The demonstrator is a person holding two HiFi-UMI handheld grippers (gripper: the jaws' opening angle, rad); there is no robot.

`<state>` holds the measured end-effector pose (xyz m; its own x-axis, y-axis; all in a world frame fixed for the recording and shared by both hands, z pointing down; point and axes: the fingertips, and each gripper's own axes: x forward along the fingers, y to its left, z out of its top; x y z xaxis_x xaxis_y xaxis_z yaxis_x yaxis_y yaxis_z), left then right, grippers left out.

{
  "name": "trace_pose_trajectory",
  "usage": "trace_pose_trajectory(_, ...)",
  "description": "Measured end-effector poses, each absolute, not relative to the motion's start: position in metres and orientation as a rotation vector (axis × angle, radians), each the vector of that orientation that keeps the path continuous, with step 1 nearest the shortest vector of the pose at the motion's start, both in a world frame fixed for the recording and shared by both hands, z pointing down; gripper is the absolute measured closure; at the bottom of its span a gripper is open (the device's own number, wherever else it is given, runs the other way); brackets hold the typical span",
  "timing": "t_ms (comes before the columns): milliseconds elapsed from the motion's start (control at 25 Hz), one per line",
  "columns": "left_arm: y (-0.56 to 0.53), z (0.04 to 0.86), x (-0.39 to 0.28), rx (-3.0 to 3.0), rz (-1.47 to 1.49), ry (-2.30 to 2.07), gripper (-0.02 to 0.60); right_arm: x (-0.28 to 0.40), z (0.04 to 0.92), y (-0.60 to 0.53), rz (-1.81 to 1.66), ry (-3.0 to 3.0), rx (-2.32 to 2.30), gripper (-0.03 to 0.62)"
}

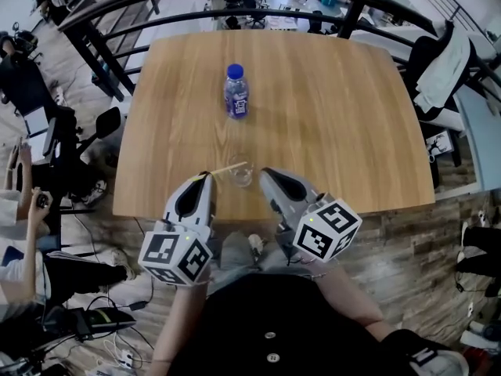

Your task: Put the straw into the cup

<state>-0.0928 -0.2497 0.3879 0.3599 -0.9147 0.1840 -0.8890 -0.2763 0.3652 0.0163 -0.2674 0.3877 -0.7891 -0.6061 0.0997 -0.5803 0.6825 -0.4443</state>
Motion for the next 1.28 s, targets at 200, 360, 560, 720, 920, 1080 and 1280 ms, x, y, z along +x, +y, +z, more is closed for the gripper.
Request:
trace_pose_trajectory(200,-0.259,0.391,-0.094,2.241,-0.054,-1.524,0.546,0.016,0.391,-0.273,-0.736,2.821,-1.039,0.595)
trace_pose_trajectory(360,-0.267,0.391,-0.098,2.254,-0.029,-1.493,0.546,0.012,0.391,-0.279,-0.752,2.805,-1.066,0.595)
trace_pose_trajectory(560,-0.273,0.393,-0.098,2.280,0.032,-1.469,0.546,0.008,0.392,-0.282,-0.773,2.789,-1.087,0.595)
trace_pose_trajectory(720,-0.278,0.395,-0.093,2.305,0.085,-1.431,0.546,0.009,0.395,-0.282,-0.800,2.782,-1.106,0.595)
trace_pose_trajectory(920,-0.285,0.403,-0.089,2.308,0.120,-1.387,0.546,0.012,0.401,-0.283,-0.825,2.764,-1.144,0.595)
trace_pose_trajectory(1080,-0.286,0.413,-0.084,2.317,0.168,-1.342,0.546,0.014,0.407,-0.283,-0.842,2.746,-1.169,0.595)
trace_pose_trajectory(1280,-0.291,0.428,-0.079,2.325,0.228,-1.280,0.546,0.015,0.416,-0.285,-0.867,2.729,-1.202,0.595)
